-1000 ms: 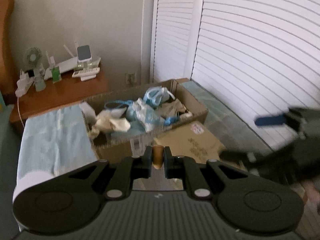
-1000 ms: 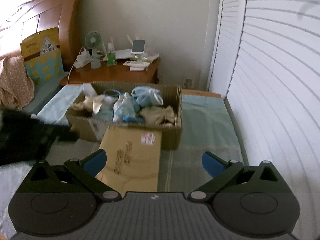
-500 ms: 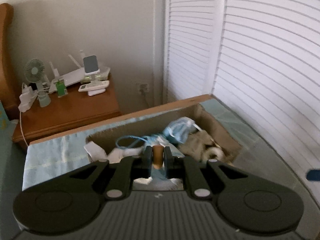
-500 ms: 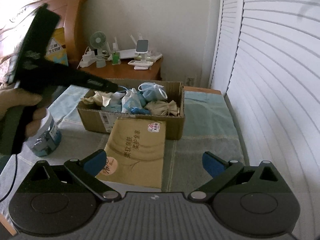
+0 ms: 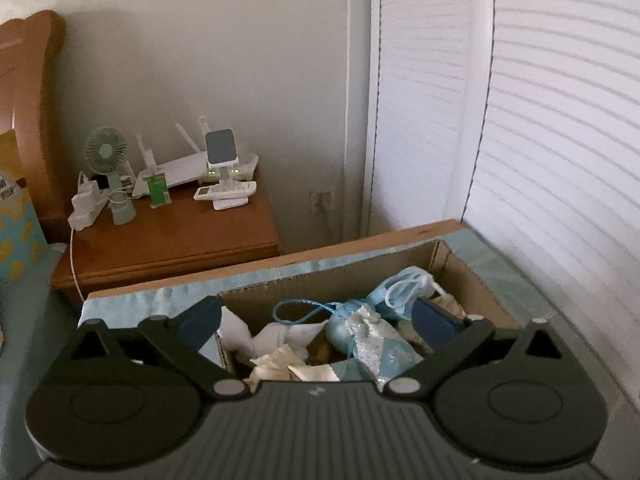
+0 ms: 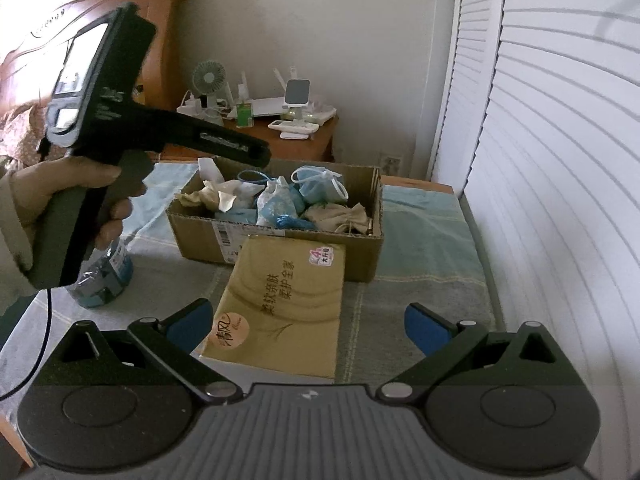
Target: Organize soft objects
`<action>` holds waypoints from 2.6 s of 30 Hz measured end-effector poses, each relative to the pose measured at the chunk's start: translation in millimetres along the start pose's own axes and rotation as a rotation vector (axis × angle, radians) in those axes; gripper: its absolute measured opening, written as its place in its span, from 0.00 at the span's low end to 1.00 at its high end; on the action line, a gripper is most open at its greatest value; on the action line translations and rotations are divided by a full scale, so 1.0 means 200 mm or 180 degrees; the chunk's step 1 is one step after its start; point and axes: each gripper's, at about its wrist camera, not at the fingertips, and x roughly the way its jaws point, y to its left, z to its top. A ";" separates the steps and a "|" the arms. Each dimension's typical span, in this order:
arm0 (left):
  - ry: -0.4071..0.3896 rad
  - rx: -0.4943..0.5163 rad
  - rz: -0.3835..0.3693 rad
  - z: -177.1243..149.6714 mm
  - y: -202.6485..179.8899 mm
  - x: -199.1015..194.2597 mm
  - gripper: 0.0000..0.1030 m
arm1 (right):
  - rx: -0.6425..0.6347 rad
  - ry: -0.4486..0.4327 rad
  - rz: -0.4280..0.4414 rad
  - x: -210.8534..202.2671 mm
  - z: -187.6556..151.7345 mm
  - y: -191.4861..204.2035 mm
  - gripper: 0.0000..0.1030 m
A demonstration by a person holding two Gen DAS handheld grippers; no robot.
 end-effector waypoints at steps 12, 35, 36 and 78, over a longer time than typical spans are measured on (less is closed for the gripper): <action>0.0082 -0.0174 0.0126 -0.19 -0.02 -0.42 0.98 | 0.0278 0.0152 -0.0288 -0.02 0.01 -0.03 1.00; 0.0374 -0.0238 0.0248 -0.28 -0.14 -0.71 0.98 | 0.0544 0.0159 -0.0483 -0.17 0.02 0.00 1.00; 0.0371 -0.0225 0.0259 -0.28 -0.14 -0.71 0.98 | 0.0541 0.0157 -0.0486 -0.17 0.02 0.00 1.00; 0.0365 -0.0184 0.0281 -0.27 -0.17 -0.73 0.98 | 0.0539 0.0131 -0.0482 -0.19 0.03 -0.01 1.00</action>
